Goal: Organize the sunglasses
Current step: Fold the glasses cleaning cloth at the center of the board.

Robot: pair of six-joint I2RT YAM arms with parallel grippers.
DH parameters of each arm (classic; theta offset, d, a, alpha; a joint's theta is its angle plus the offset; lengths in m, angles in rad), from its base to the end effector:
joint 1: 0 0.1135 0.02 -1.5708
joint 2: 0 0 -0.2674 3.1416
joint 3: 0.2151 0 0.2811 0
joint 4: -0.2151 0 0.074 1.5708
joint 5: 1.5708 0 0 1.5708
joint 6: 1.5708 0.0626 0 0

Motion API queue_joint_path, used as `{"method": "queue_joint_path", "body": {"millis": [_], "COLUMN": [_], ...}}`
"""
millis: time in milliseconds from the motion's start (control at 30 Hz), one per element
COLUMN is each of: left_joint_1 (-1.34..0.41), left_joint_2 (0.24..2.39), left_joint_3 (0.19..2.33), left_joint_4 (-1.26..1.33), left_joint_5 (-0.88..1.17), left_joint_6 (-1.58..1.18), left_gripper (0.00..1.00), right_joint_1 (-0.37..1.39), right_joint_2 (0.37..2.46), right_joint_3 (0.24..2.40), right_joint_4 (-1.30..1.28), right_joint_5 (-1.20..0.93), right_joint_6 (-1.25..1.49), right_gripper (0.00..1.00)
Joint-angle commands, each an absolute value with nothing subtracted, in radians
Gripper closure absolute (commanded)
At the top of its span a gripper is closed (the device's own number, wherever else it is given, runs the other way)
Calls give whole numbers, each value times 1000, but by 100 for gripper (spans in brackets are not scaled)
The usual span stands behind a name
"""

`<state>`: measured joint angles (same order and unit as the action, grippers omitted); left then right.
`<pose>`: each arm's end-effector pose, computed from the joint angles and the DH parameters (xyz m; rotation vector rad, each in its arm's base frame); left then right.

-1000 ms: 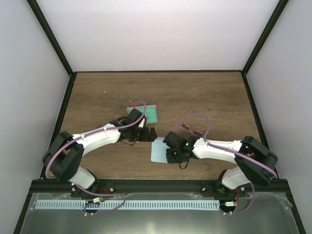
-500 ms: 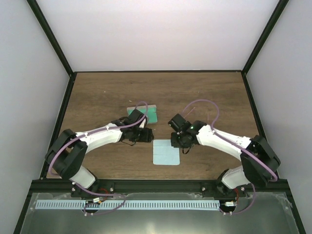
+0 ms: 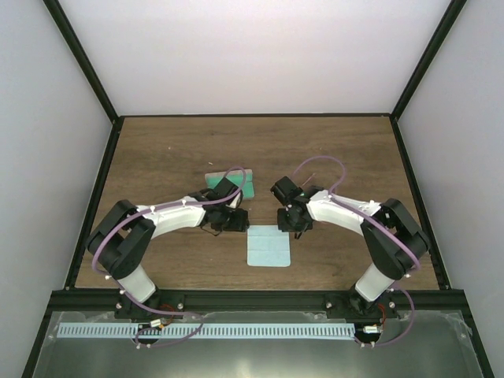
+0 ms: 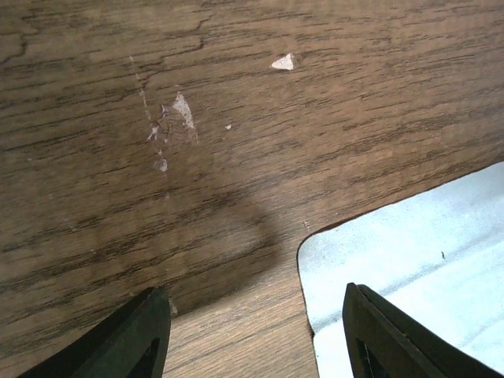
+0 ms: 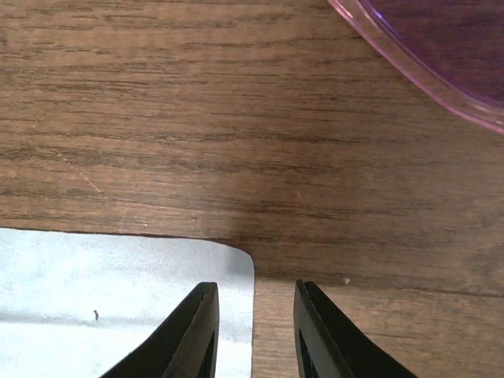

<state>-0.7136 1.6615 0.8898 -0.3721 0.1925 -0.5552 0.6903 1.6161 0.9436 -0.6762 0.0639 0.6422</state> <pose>0.2484 -0.2309 0.1080 0.2852 2.8384 -0.5883 0.2449 0.1971 0.1234 -0.0599 2.9244 0.1281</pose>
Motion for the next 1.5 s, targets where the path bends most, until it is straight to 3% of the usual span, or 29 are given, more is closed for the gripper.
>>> {"method": "queue_joint_path", "body": {"millis": [0,400,800,1033,1233,1467], "left_joint_1": [-719,-719,-719,-718,-729,-761], "left_joint_2": [1671,1672,1657,1653,1684,1721], "left_joint_3": [914,906,890,894,913,971], "left_joint_4": [-372,-385,-381,-373,-375,-414], "left_joint_5": [182,169,168,182,212,189], "left_joint_6": [-541,-524,-521,-520,-521,-521], "left_gripper": [39,38,38,33,42,45], "right_joint_1": [685,684,686,686,686,686], "right_joint_2": [1637,1714,1713,1700,1705,1702], "right_joint_3": [956,975,962,967,976,969], "right_joint_4": [-630,-601,-610,-618,-619,-621], "right_joint_5": [63,41,29,28,24,28], "right_joint_6": [621,608,623,626,623,619], "right_gripper": [73,74,96,99,99,99]}}
